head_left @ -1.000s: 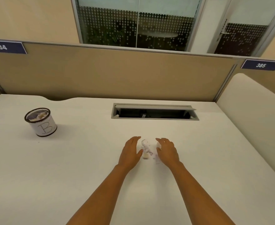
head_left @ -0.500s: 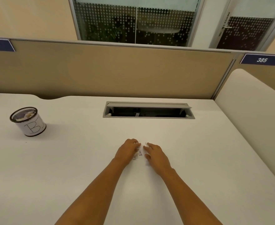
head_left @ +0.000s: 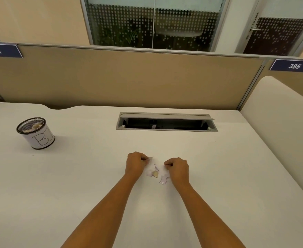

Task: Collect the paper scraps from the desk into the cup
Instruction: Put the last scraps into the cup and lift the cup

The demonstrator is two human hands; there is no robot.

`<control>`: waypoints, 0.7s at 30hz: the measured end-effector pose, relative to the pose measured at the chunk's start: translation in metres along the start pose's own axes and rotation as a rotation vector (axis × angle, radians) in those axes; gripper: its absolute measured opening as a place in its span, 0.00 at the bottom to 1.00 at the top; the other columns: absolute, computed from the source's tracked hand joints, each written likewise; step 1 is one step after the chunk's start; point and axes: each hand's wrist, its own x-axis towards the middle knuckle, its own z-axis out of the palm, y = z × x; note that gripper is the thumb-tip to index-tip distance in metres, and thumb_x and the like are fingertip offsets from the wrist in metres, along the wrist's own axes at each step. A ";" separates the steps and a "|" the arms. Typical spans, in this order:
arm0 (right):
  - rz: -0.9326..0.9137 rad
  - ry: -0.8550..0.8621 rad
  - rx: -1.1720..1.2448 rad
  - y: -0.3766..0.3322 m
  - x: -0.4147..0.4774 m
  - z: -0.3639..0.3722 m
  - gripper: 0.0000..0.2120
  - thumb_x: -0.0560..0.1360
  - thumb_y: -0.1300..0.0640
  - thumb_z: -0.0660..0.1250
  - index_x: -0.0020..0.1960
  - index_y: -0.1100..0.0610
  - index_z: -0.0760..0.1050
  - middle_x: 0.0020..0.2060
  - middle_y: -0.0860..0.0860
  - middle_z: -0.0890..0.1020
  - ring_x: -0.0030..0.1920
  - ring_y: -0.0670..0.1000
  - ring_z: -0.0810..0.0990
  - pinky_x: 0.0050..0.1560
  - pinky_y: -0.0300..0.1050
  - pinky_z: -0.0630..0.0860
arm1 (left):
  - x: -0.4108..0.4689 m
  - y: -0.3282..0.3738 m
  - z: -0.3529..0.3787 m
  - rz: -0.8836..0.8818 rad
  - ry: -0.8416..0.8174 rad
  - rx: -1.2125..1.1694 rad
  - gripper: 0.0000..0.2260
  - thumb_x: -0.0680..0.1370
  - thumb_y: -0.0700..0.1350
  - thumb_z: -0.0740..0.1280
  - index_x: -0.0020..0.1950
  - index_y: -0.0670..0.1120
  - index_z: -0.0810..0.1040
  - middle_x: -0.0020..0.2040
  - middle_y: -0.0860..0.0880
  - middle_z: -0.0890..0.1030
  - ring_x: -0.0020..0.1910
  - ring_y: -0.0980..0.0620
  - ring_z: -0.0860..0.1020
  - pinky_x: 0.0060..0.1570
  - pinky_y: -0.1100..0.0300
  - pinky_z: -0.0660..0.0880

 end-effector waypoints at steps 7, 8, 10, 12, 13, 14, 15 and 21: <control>0.409 -0.085 0.776 -0.020 0.002 -0.005 0.11 0.69 0.66 0.73 0.51 0.63 0.82 0.49 0.57 0.85 0.44 0.53 0.83 0.55 0.45 0.79 | -0.003 -0.006 -0.025 -0.246 0.098 -0.435 0.09 0.70 0.36 0.73 0.49 0.37 0.83 0.47 0.41 0.83 0.38 0.46 0.80 0.53 0.56 0.78; 0.445 -0.116 0.865 -0.026 0.001 -0.005 0.11 0.70 0.67 0.72 0.52 0.64 0.82 0.50 0.58 0.84 0.46 0.54 0.83 0.56 0.45 0.79 | -0.004 -0.007 -0.030 -0.294 0.110 -0.527 0.10 0.70 0.35 0.73 0.50 0.36 0.82 0.47 0.42 0.82 0.37 0.46 0.80 0.52 0.56 0.78; 0.482 -0.155 0.957 -0.039 -0.001 -0.006 0.12 0.70 0.67 0.72 0.53 0.64 0.81 0.50 0.58 0.84 0.49 0.55 0.82 0.55 0.45 0.79 | -0.004 -0.008 -0.042 -0.365 0.138 -0.669 0.11 0.69 0.33 0.74 0.51 0.36 0.82 0.45 0.44 0.81 0.38 0.46 0.80 0.48 0.59 0.77; 0.495 -0.178 1.009 -0.052 -0.004 -0.005 0.13 0.71 0.65 0.71 0.55 0.64 0.80 0.50 0.56 0.83 0.50 0.54 0.82 0.55 0.44 0.78 | -0.002 -0.011 -0.056 -0.391 0.175 -0.725 0.11 0.69 0.33 0.74 0.51 0.36 0.81 0.45 0.43 0.81 0.41 0.44 0.81 0.46 0.60 0.76; 0.494 -0.190 1.042 -0.059 -0.006 -0.005 0.13 0.71 0.65 0.71 0.55 0.63 0.80 0.50 0.56 0.83 0.49 0.54 0.82 0.54 0.44 0.78 | -0.001 -0.013 -0.064 -0.396 0.193 -0.743 0.12 0.68 0.33 0.74 0.51 0.36 0.81 0.46 0.42 0.81 0.42 0.44 0.81 0.46 0.60 0.76; 0.491 -0.202 1.075 -0.065 -0.007 -0.003 0.13 0.71 0.65 0.71 0.55 0.63 0.80 0.50 0.56 0.83 0.48 0.53 0.83 0.54 0.43 0.78 | 0.000 -0.016 -0.072 -0.401 0.214 -0.759 0.12 0.68 0.33 0.74 0.50 0.36 0.81 0.46 0.42 0.81 0.42 0.43 0.81 0.46 0.60 0.77; 0.486 -0.214 1.098 -0.071 -0.008 -0.002 0.12 0.71 0.65 0.71 0.55 0.63 0.80 0.49 0.56 0.83 0.48 0.52 0.83 0.53 0.43 0.78 | 0.001 -0.018 -0.080 -0.405 0.234 -0.774 0.12 0.68 0.33 0.74 0.50 0.36 0.81 0.46 0.41 0.81 0.42 0.43 0.81 0.45 0.60 0.77; 0.447 -0.266 1.131 -0.111 -0.019 0.019 0.10 0.71 0.62 0.71 0.52 0.57 0.80 0.46 0.53 0.84 0.45 0.49 0.84 0.45 0.39 0.78 | 0.007 -0.040 -0.143 -0.362 0.368 -0.829 0.11 0.68 0.31 0.74 0.49 0.35 0.81 0.47 0.41 0.81 0.43 0.44 0.80 0.47 0.59 0.77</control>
